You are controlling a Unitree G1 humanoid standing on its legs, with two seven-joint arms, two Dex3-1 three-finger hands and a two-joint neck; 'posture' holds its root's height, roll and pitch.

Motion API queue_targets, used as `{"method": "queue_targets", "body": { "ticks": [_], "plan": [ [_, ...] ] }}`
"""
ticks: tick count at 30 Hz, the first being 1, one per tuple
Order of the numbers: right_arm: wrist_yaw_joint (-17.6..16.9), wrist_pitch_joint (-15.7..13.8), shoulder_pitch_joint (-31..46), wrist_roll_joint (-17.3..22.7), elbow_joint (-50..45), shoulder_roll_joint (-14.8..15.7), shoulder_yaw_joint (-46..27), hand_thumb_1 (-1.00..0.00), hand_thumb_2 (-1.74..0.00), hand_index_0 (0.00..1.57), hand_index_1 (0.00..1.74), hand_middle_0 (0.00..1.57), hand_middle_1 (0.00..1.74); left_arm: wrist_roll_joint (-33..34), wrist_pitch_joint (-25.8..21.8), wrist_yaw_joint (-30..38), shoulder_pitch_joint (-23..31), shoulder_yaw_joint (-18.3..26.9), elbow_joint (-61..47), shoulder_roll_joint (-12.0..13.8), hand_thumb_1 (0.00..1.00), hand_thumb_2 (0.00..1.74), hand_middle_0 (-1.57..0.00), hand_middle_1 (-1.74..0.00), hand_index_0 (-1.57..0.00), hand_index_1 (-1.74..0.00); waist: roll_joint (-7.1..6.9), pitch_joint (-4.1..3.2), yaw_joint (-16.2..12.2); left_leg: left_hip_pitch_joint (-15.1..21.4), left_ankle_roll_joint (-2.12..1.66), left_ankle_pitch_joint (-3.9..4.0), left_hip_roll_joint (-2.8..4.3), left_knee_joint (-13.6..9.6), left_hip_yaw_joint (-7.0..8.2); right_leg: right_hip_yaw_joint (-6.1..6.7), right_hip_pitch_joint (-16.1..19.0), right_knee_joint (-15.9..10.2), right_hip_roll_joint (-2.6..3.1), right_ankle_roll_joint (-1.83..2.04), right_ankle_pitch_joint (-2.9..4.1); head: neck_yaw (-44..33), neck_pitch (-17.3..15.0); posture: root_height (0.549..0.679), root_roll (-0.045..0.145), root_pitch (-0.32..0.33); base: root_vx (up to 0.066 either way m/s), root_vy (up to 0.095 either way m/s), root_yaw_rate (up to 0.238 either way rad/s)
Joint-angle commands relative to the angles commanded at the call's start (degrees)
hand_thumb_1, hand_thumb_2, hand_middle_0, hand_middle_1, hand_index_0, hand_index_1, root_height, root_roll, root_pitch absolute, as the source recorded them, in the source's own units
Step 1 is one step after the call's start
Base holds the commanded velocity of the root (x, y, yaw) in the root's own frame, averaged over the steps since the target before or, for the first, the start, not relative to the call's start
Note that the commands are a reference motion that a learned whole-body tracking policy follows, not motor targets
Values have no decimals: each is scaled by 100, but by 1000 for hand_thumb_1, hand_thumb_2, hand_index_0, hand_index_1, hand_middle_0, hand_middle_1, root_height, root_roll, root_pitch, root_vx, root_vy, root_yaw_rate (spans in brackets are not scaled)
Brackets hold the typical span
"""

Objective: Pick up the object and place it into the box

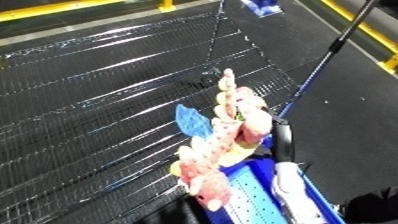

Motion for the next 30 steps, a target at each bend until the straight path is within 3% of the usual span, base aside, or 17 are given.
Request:
{"method": "queue_targets", "body": {
  "ticks": [6, 14, 17, 21, 26, 30],
  "plan": [
    [-196, -104, 216, 77, 271, -86, -553, -1000, -1740, 1570, 1740, 1570, 1740, -44, -88, 55, -36, 17, -34, 13, 1000, 1740, -1570, -1740, -1570, -1740, 54, -4, -280, 12, -5, -46, 4, 57, 111, 108, -79, 32, 21, -20, 10, 204, 114, 622, 57, -270, 0, 0, -114],
    [-434, -327, 149, 467, 699, -12, -834, -1000, -1740, 1570, 1740, 1570, 1740, -124, -202, 78, -105, -108, 42, 20, 1000, 1740, -1570, -1740, -1570, -1740, 177, -94, -604, 68, -46, -91, 20, 17, 301, 223, -133, -65, 35, -31, 30, 415, 130, 627, 73, -251, 3, 12, -122],
    [-608, -402, 3, 807, 1178, -26, -972, -850, -1479, 1334, 1479, 1334, 1479, -148, -252, 85, -150, -179, 115, 43, 1000, 1740, -1570, -1740, -1570, -1740, 227, -124, -667, 87, -67, -95, 15, 6, 343, 233, -120, -99, 33, -34, 40, 607, 163, 628, 77, -249, 1, 3, -51],
    [-805, -582, -276, 1672, 2166, -227, -1337, -650, -1131, 1020, 1131, 1020, 1131, -193, -341, 75, -169, -293, 186, 103, 1000, 1740, -1570, -1740, -1570, -1740, 291, -152, -677, 87, -99, -87, 13, 6, 368, 220, -92, -157, 30, -35, 79, 906, 142, 631, 79, -245, -7, -2, -3],
    [-670, -622, -465, 2316, 3218, -668, -1576, -400, -696, 628, 696, 628, 696, -174, -368, 33, -145, -393, 225, 167, 1000, 1740, -1570, -1740, -1570, -1740, 335, -146, -670, 71, -137, -50, 15, 0, 368, 190, -79, -199, 27, -39, 123, 988, 151, 632, 80, -244, -23, -13, 25],
    [-520, -660, -550, 2655, 3609, -819, -1641, -200, -348, 314, 348, 314, 348, -156, -374, 22, -143, -409, 225, 200, 1000, 1740, -1570, -1740, -1570, -1740, 363, -140, -673, 67, -149, -17, 10, -31, 368, 177, -75, -215, 25, -40, 129, 992, 212, 633, 81, -241, -18, -10, 6]
  ]
}}
